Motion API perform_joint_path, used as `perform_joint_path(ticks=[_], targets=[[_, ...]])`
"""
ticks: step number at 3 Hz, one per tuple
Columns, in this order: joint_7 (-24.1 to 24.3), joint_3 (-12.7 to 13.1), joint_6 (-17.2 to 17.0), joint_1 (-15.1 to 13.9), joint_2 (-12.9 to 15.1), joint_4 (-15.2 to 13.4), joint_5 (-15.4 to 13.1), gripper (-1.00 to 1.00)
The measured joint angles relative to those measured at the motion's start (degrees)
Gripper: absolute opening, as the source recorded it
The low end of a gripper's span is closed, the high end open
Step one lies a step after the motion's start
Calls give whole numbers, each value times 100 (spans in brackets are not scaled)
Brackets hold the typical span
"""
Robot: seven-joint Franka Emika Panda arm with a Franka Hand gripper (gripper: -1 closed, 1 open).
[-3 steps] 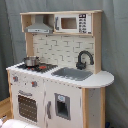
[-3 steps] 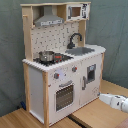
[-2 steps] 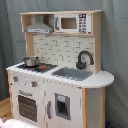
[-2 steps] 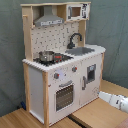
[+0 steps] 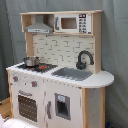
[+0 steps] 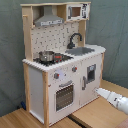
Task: Play with the kitchen
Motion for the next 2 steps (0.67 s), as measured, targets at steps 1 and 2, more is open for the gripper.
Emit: perform_joint_path(ticks=[1,2], targets=[[640,68,97,-184,0,9,-63,100],[1173,152,174,-392,-1,44,-134,100]])
